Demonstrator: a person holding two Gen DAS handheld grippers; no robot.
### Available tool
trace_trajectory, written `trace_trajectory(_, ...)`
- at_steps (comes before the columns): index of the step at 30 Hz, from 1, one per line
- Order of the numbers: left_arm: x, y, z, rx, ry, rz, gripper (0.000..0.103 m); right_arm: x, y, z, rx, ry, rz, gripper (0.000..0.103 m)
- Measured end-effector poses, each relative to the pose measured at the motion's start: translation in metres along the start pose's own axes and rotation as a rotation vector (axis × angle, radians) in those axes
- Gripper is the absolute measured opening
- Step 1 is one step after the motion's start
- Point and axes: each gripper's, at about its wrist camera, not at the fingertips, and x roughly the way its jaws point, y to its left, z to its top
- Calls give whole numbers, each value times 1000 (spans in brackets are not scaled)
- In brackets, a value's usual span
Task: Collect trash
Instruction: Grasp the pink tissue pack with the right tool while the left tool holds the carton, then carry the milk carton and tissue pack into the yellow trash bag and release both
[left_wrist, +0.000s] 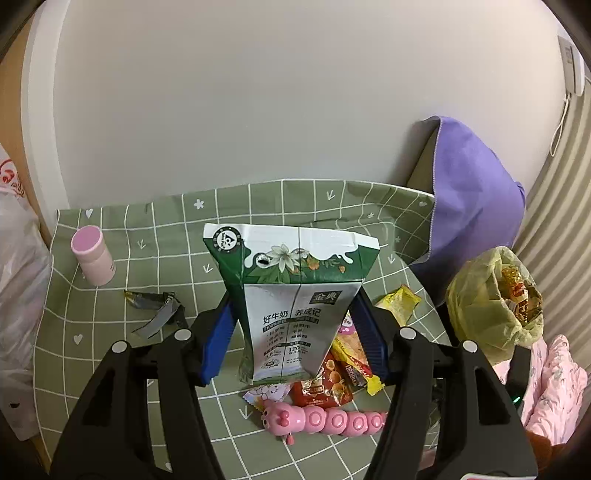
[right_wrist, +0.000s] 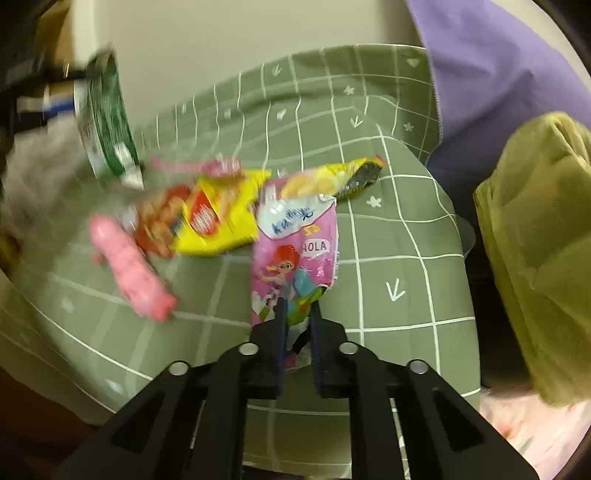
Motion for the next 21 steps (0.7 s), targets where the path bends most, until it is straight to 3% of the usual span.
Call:
trace_trajectory(9, -4, -26, 21, 23, -64, -68, 58, -79, -25, 55, 79, -158, 19, 11)
trace_trajectory(15, -2, -73, 40, 76, -104, -146, 58, -135, -47, 72, 52, -264, -59, 11)
trace_trajectory(21, 3, -147, 58, 164, -137, -273, 58, -181, -81, 69, 47, -337, -170, 11)
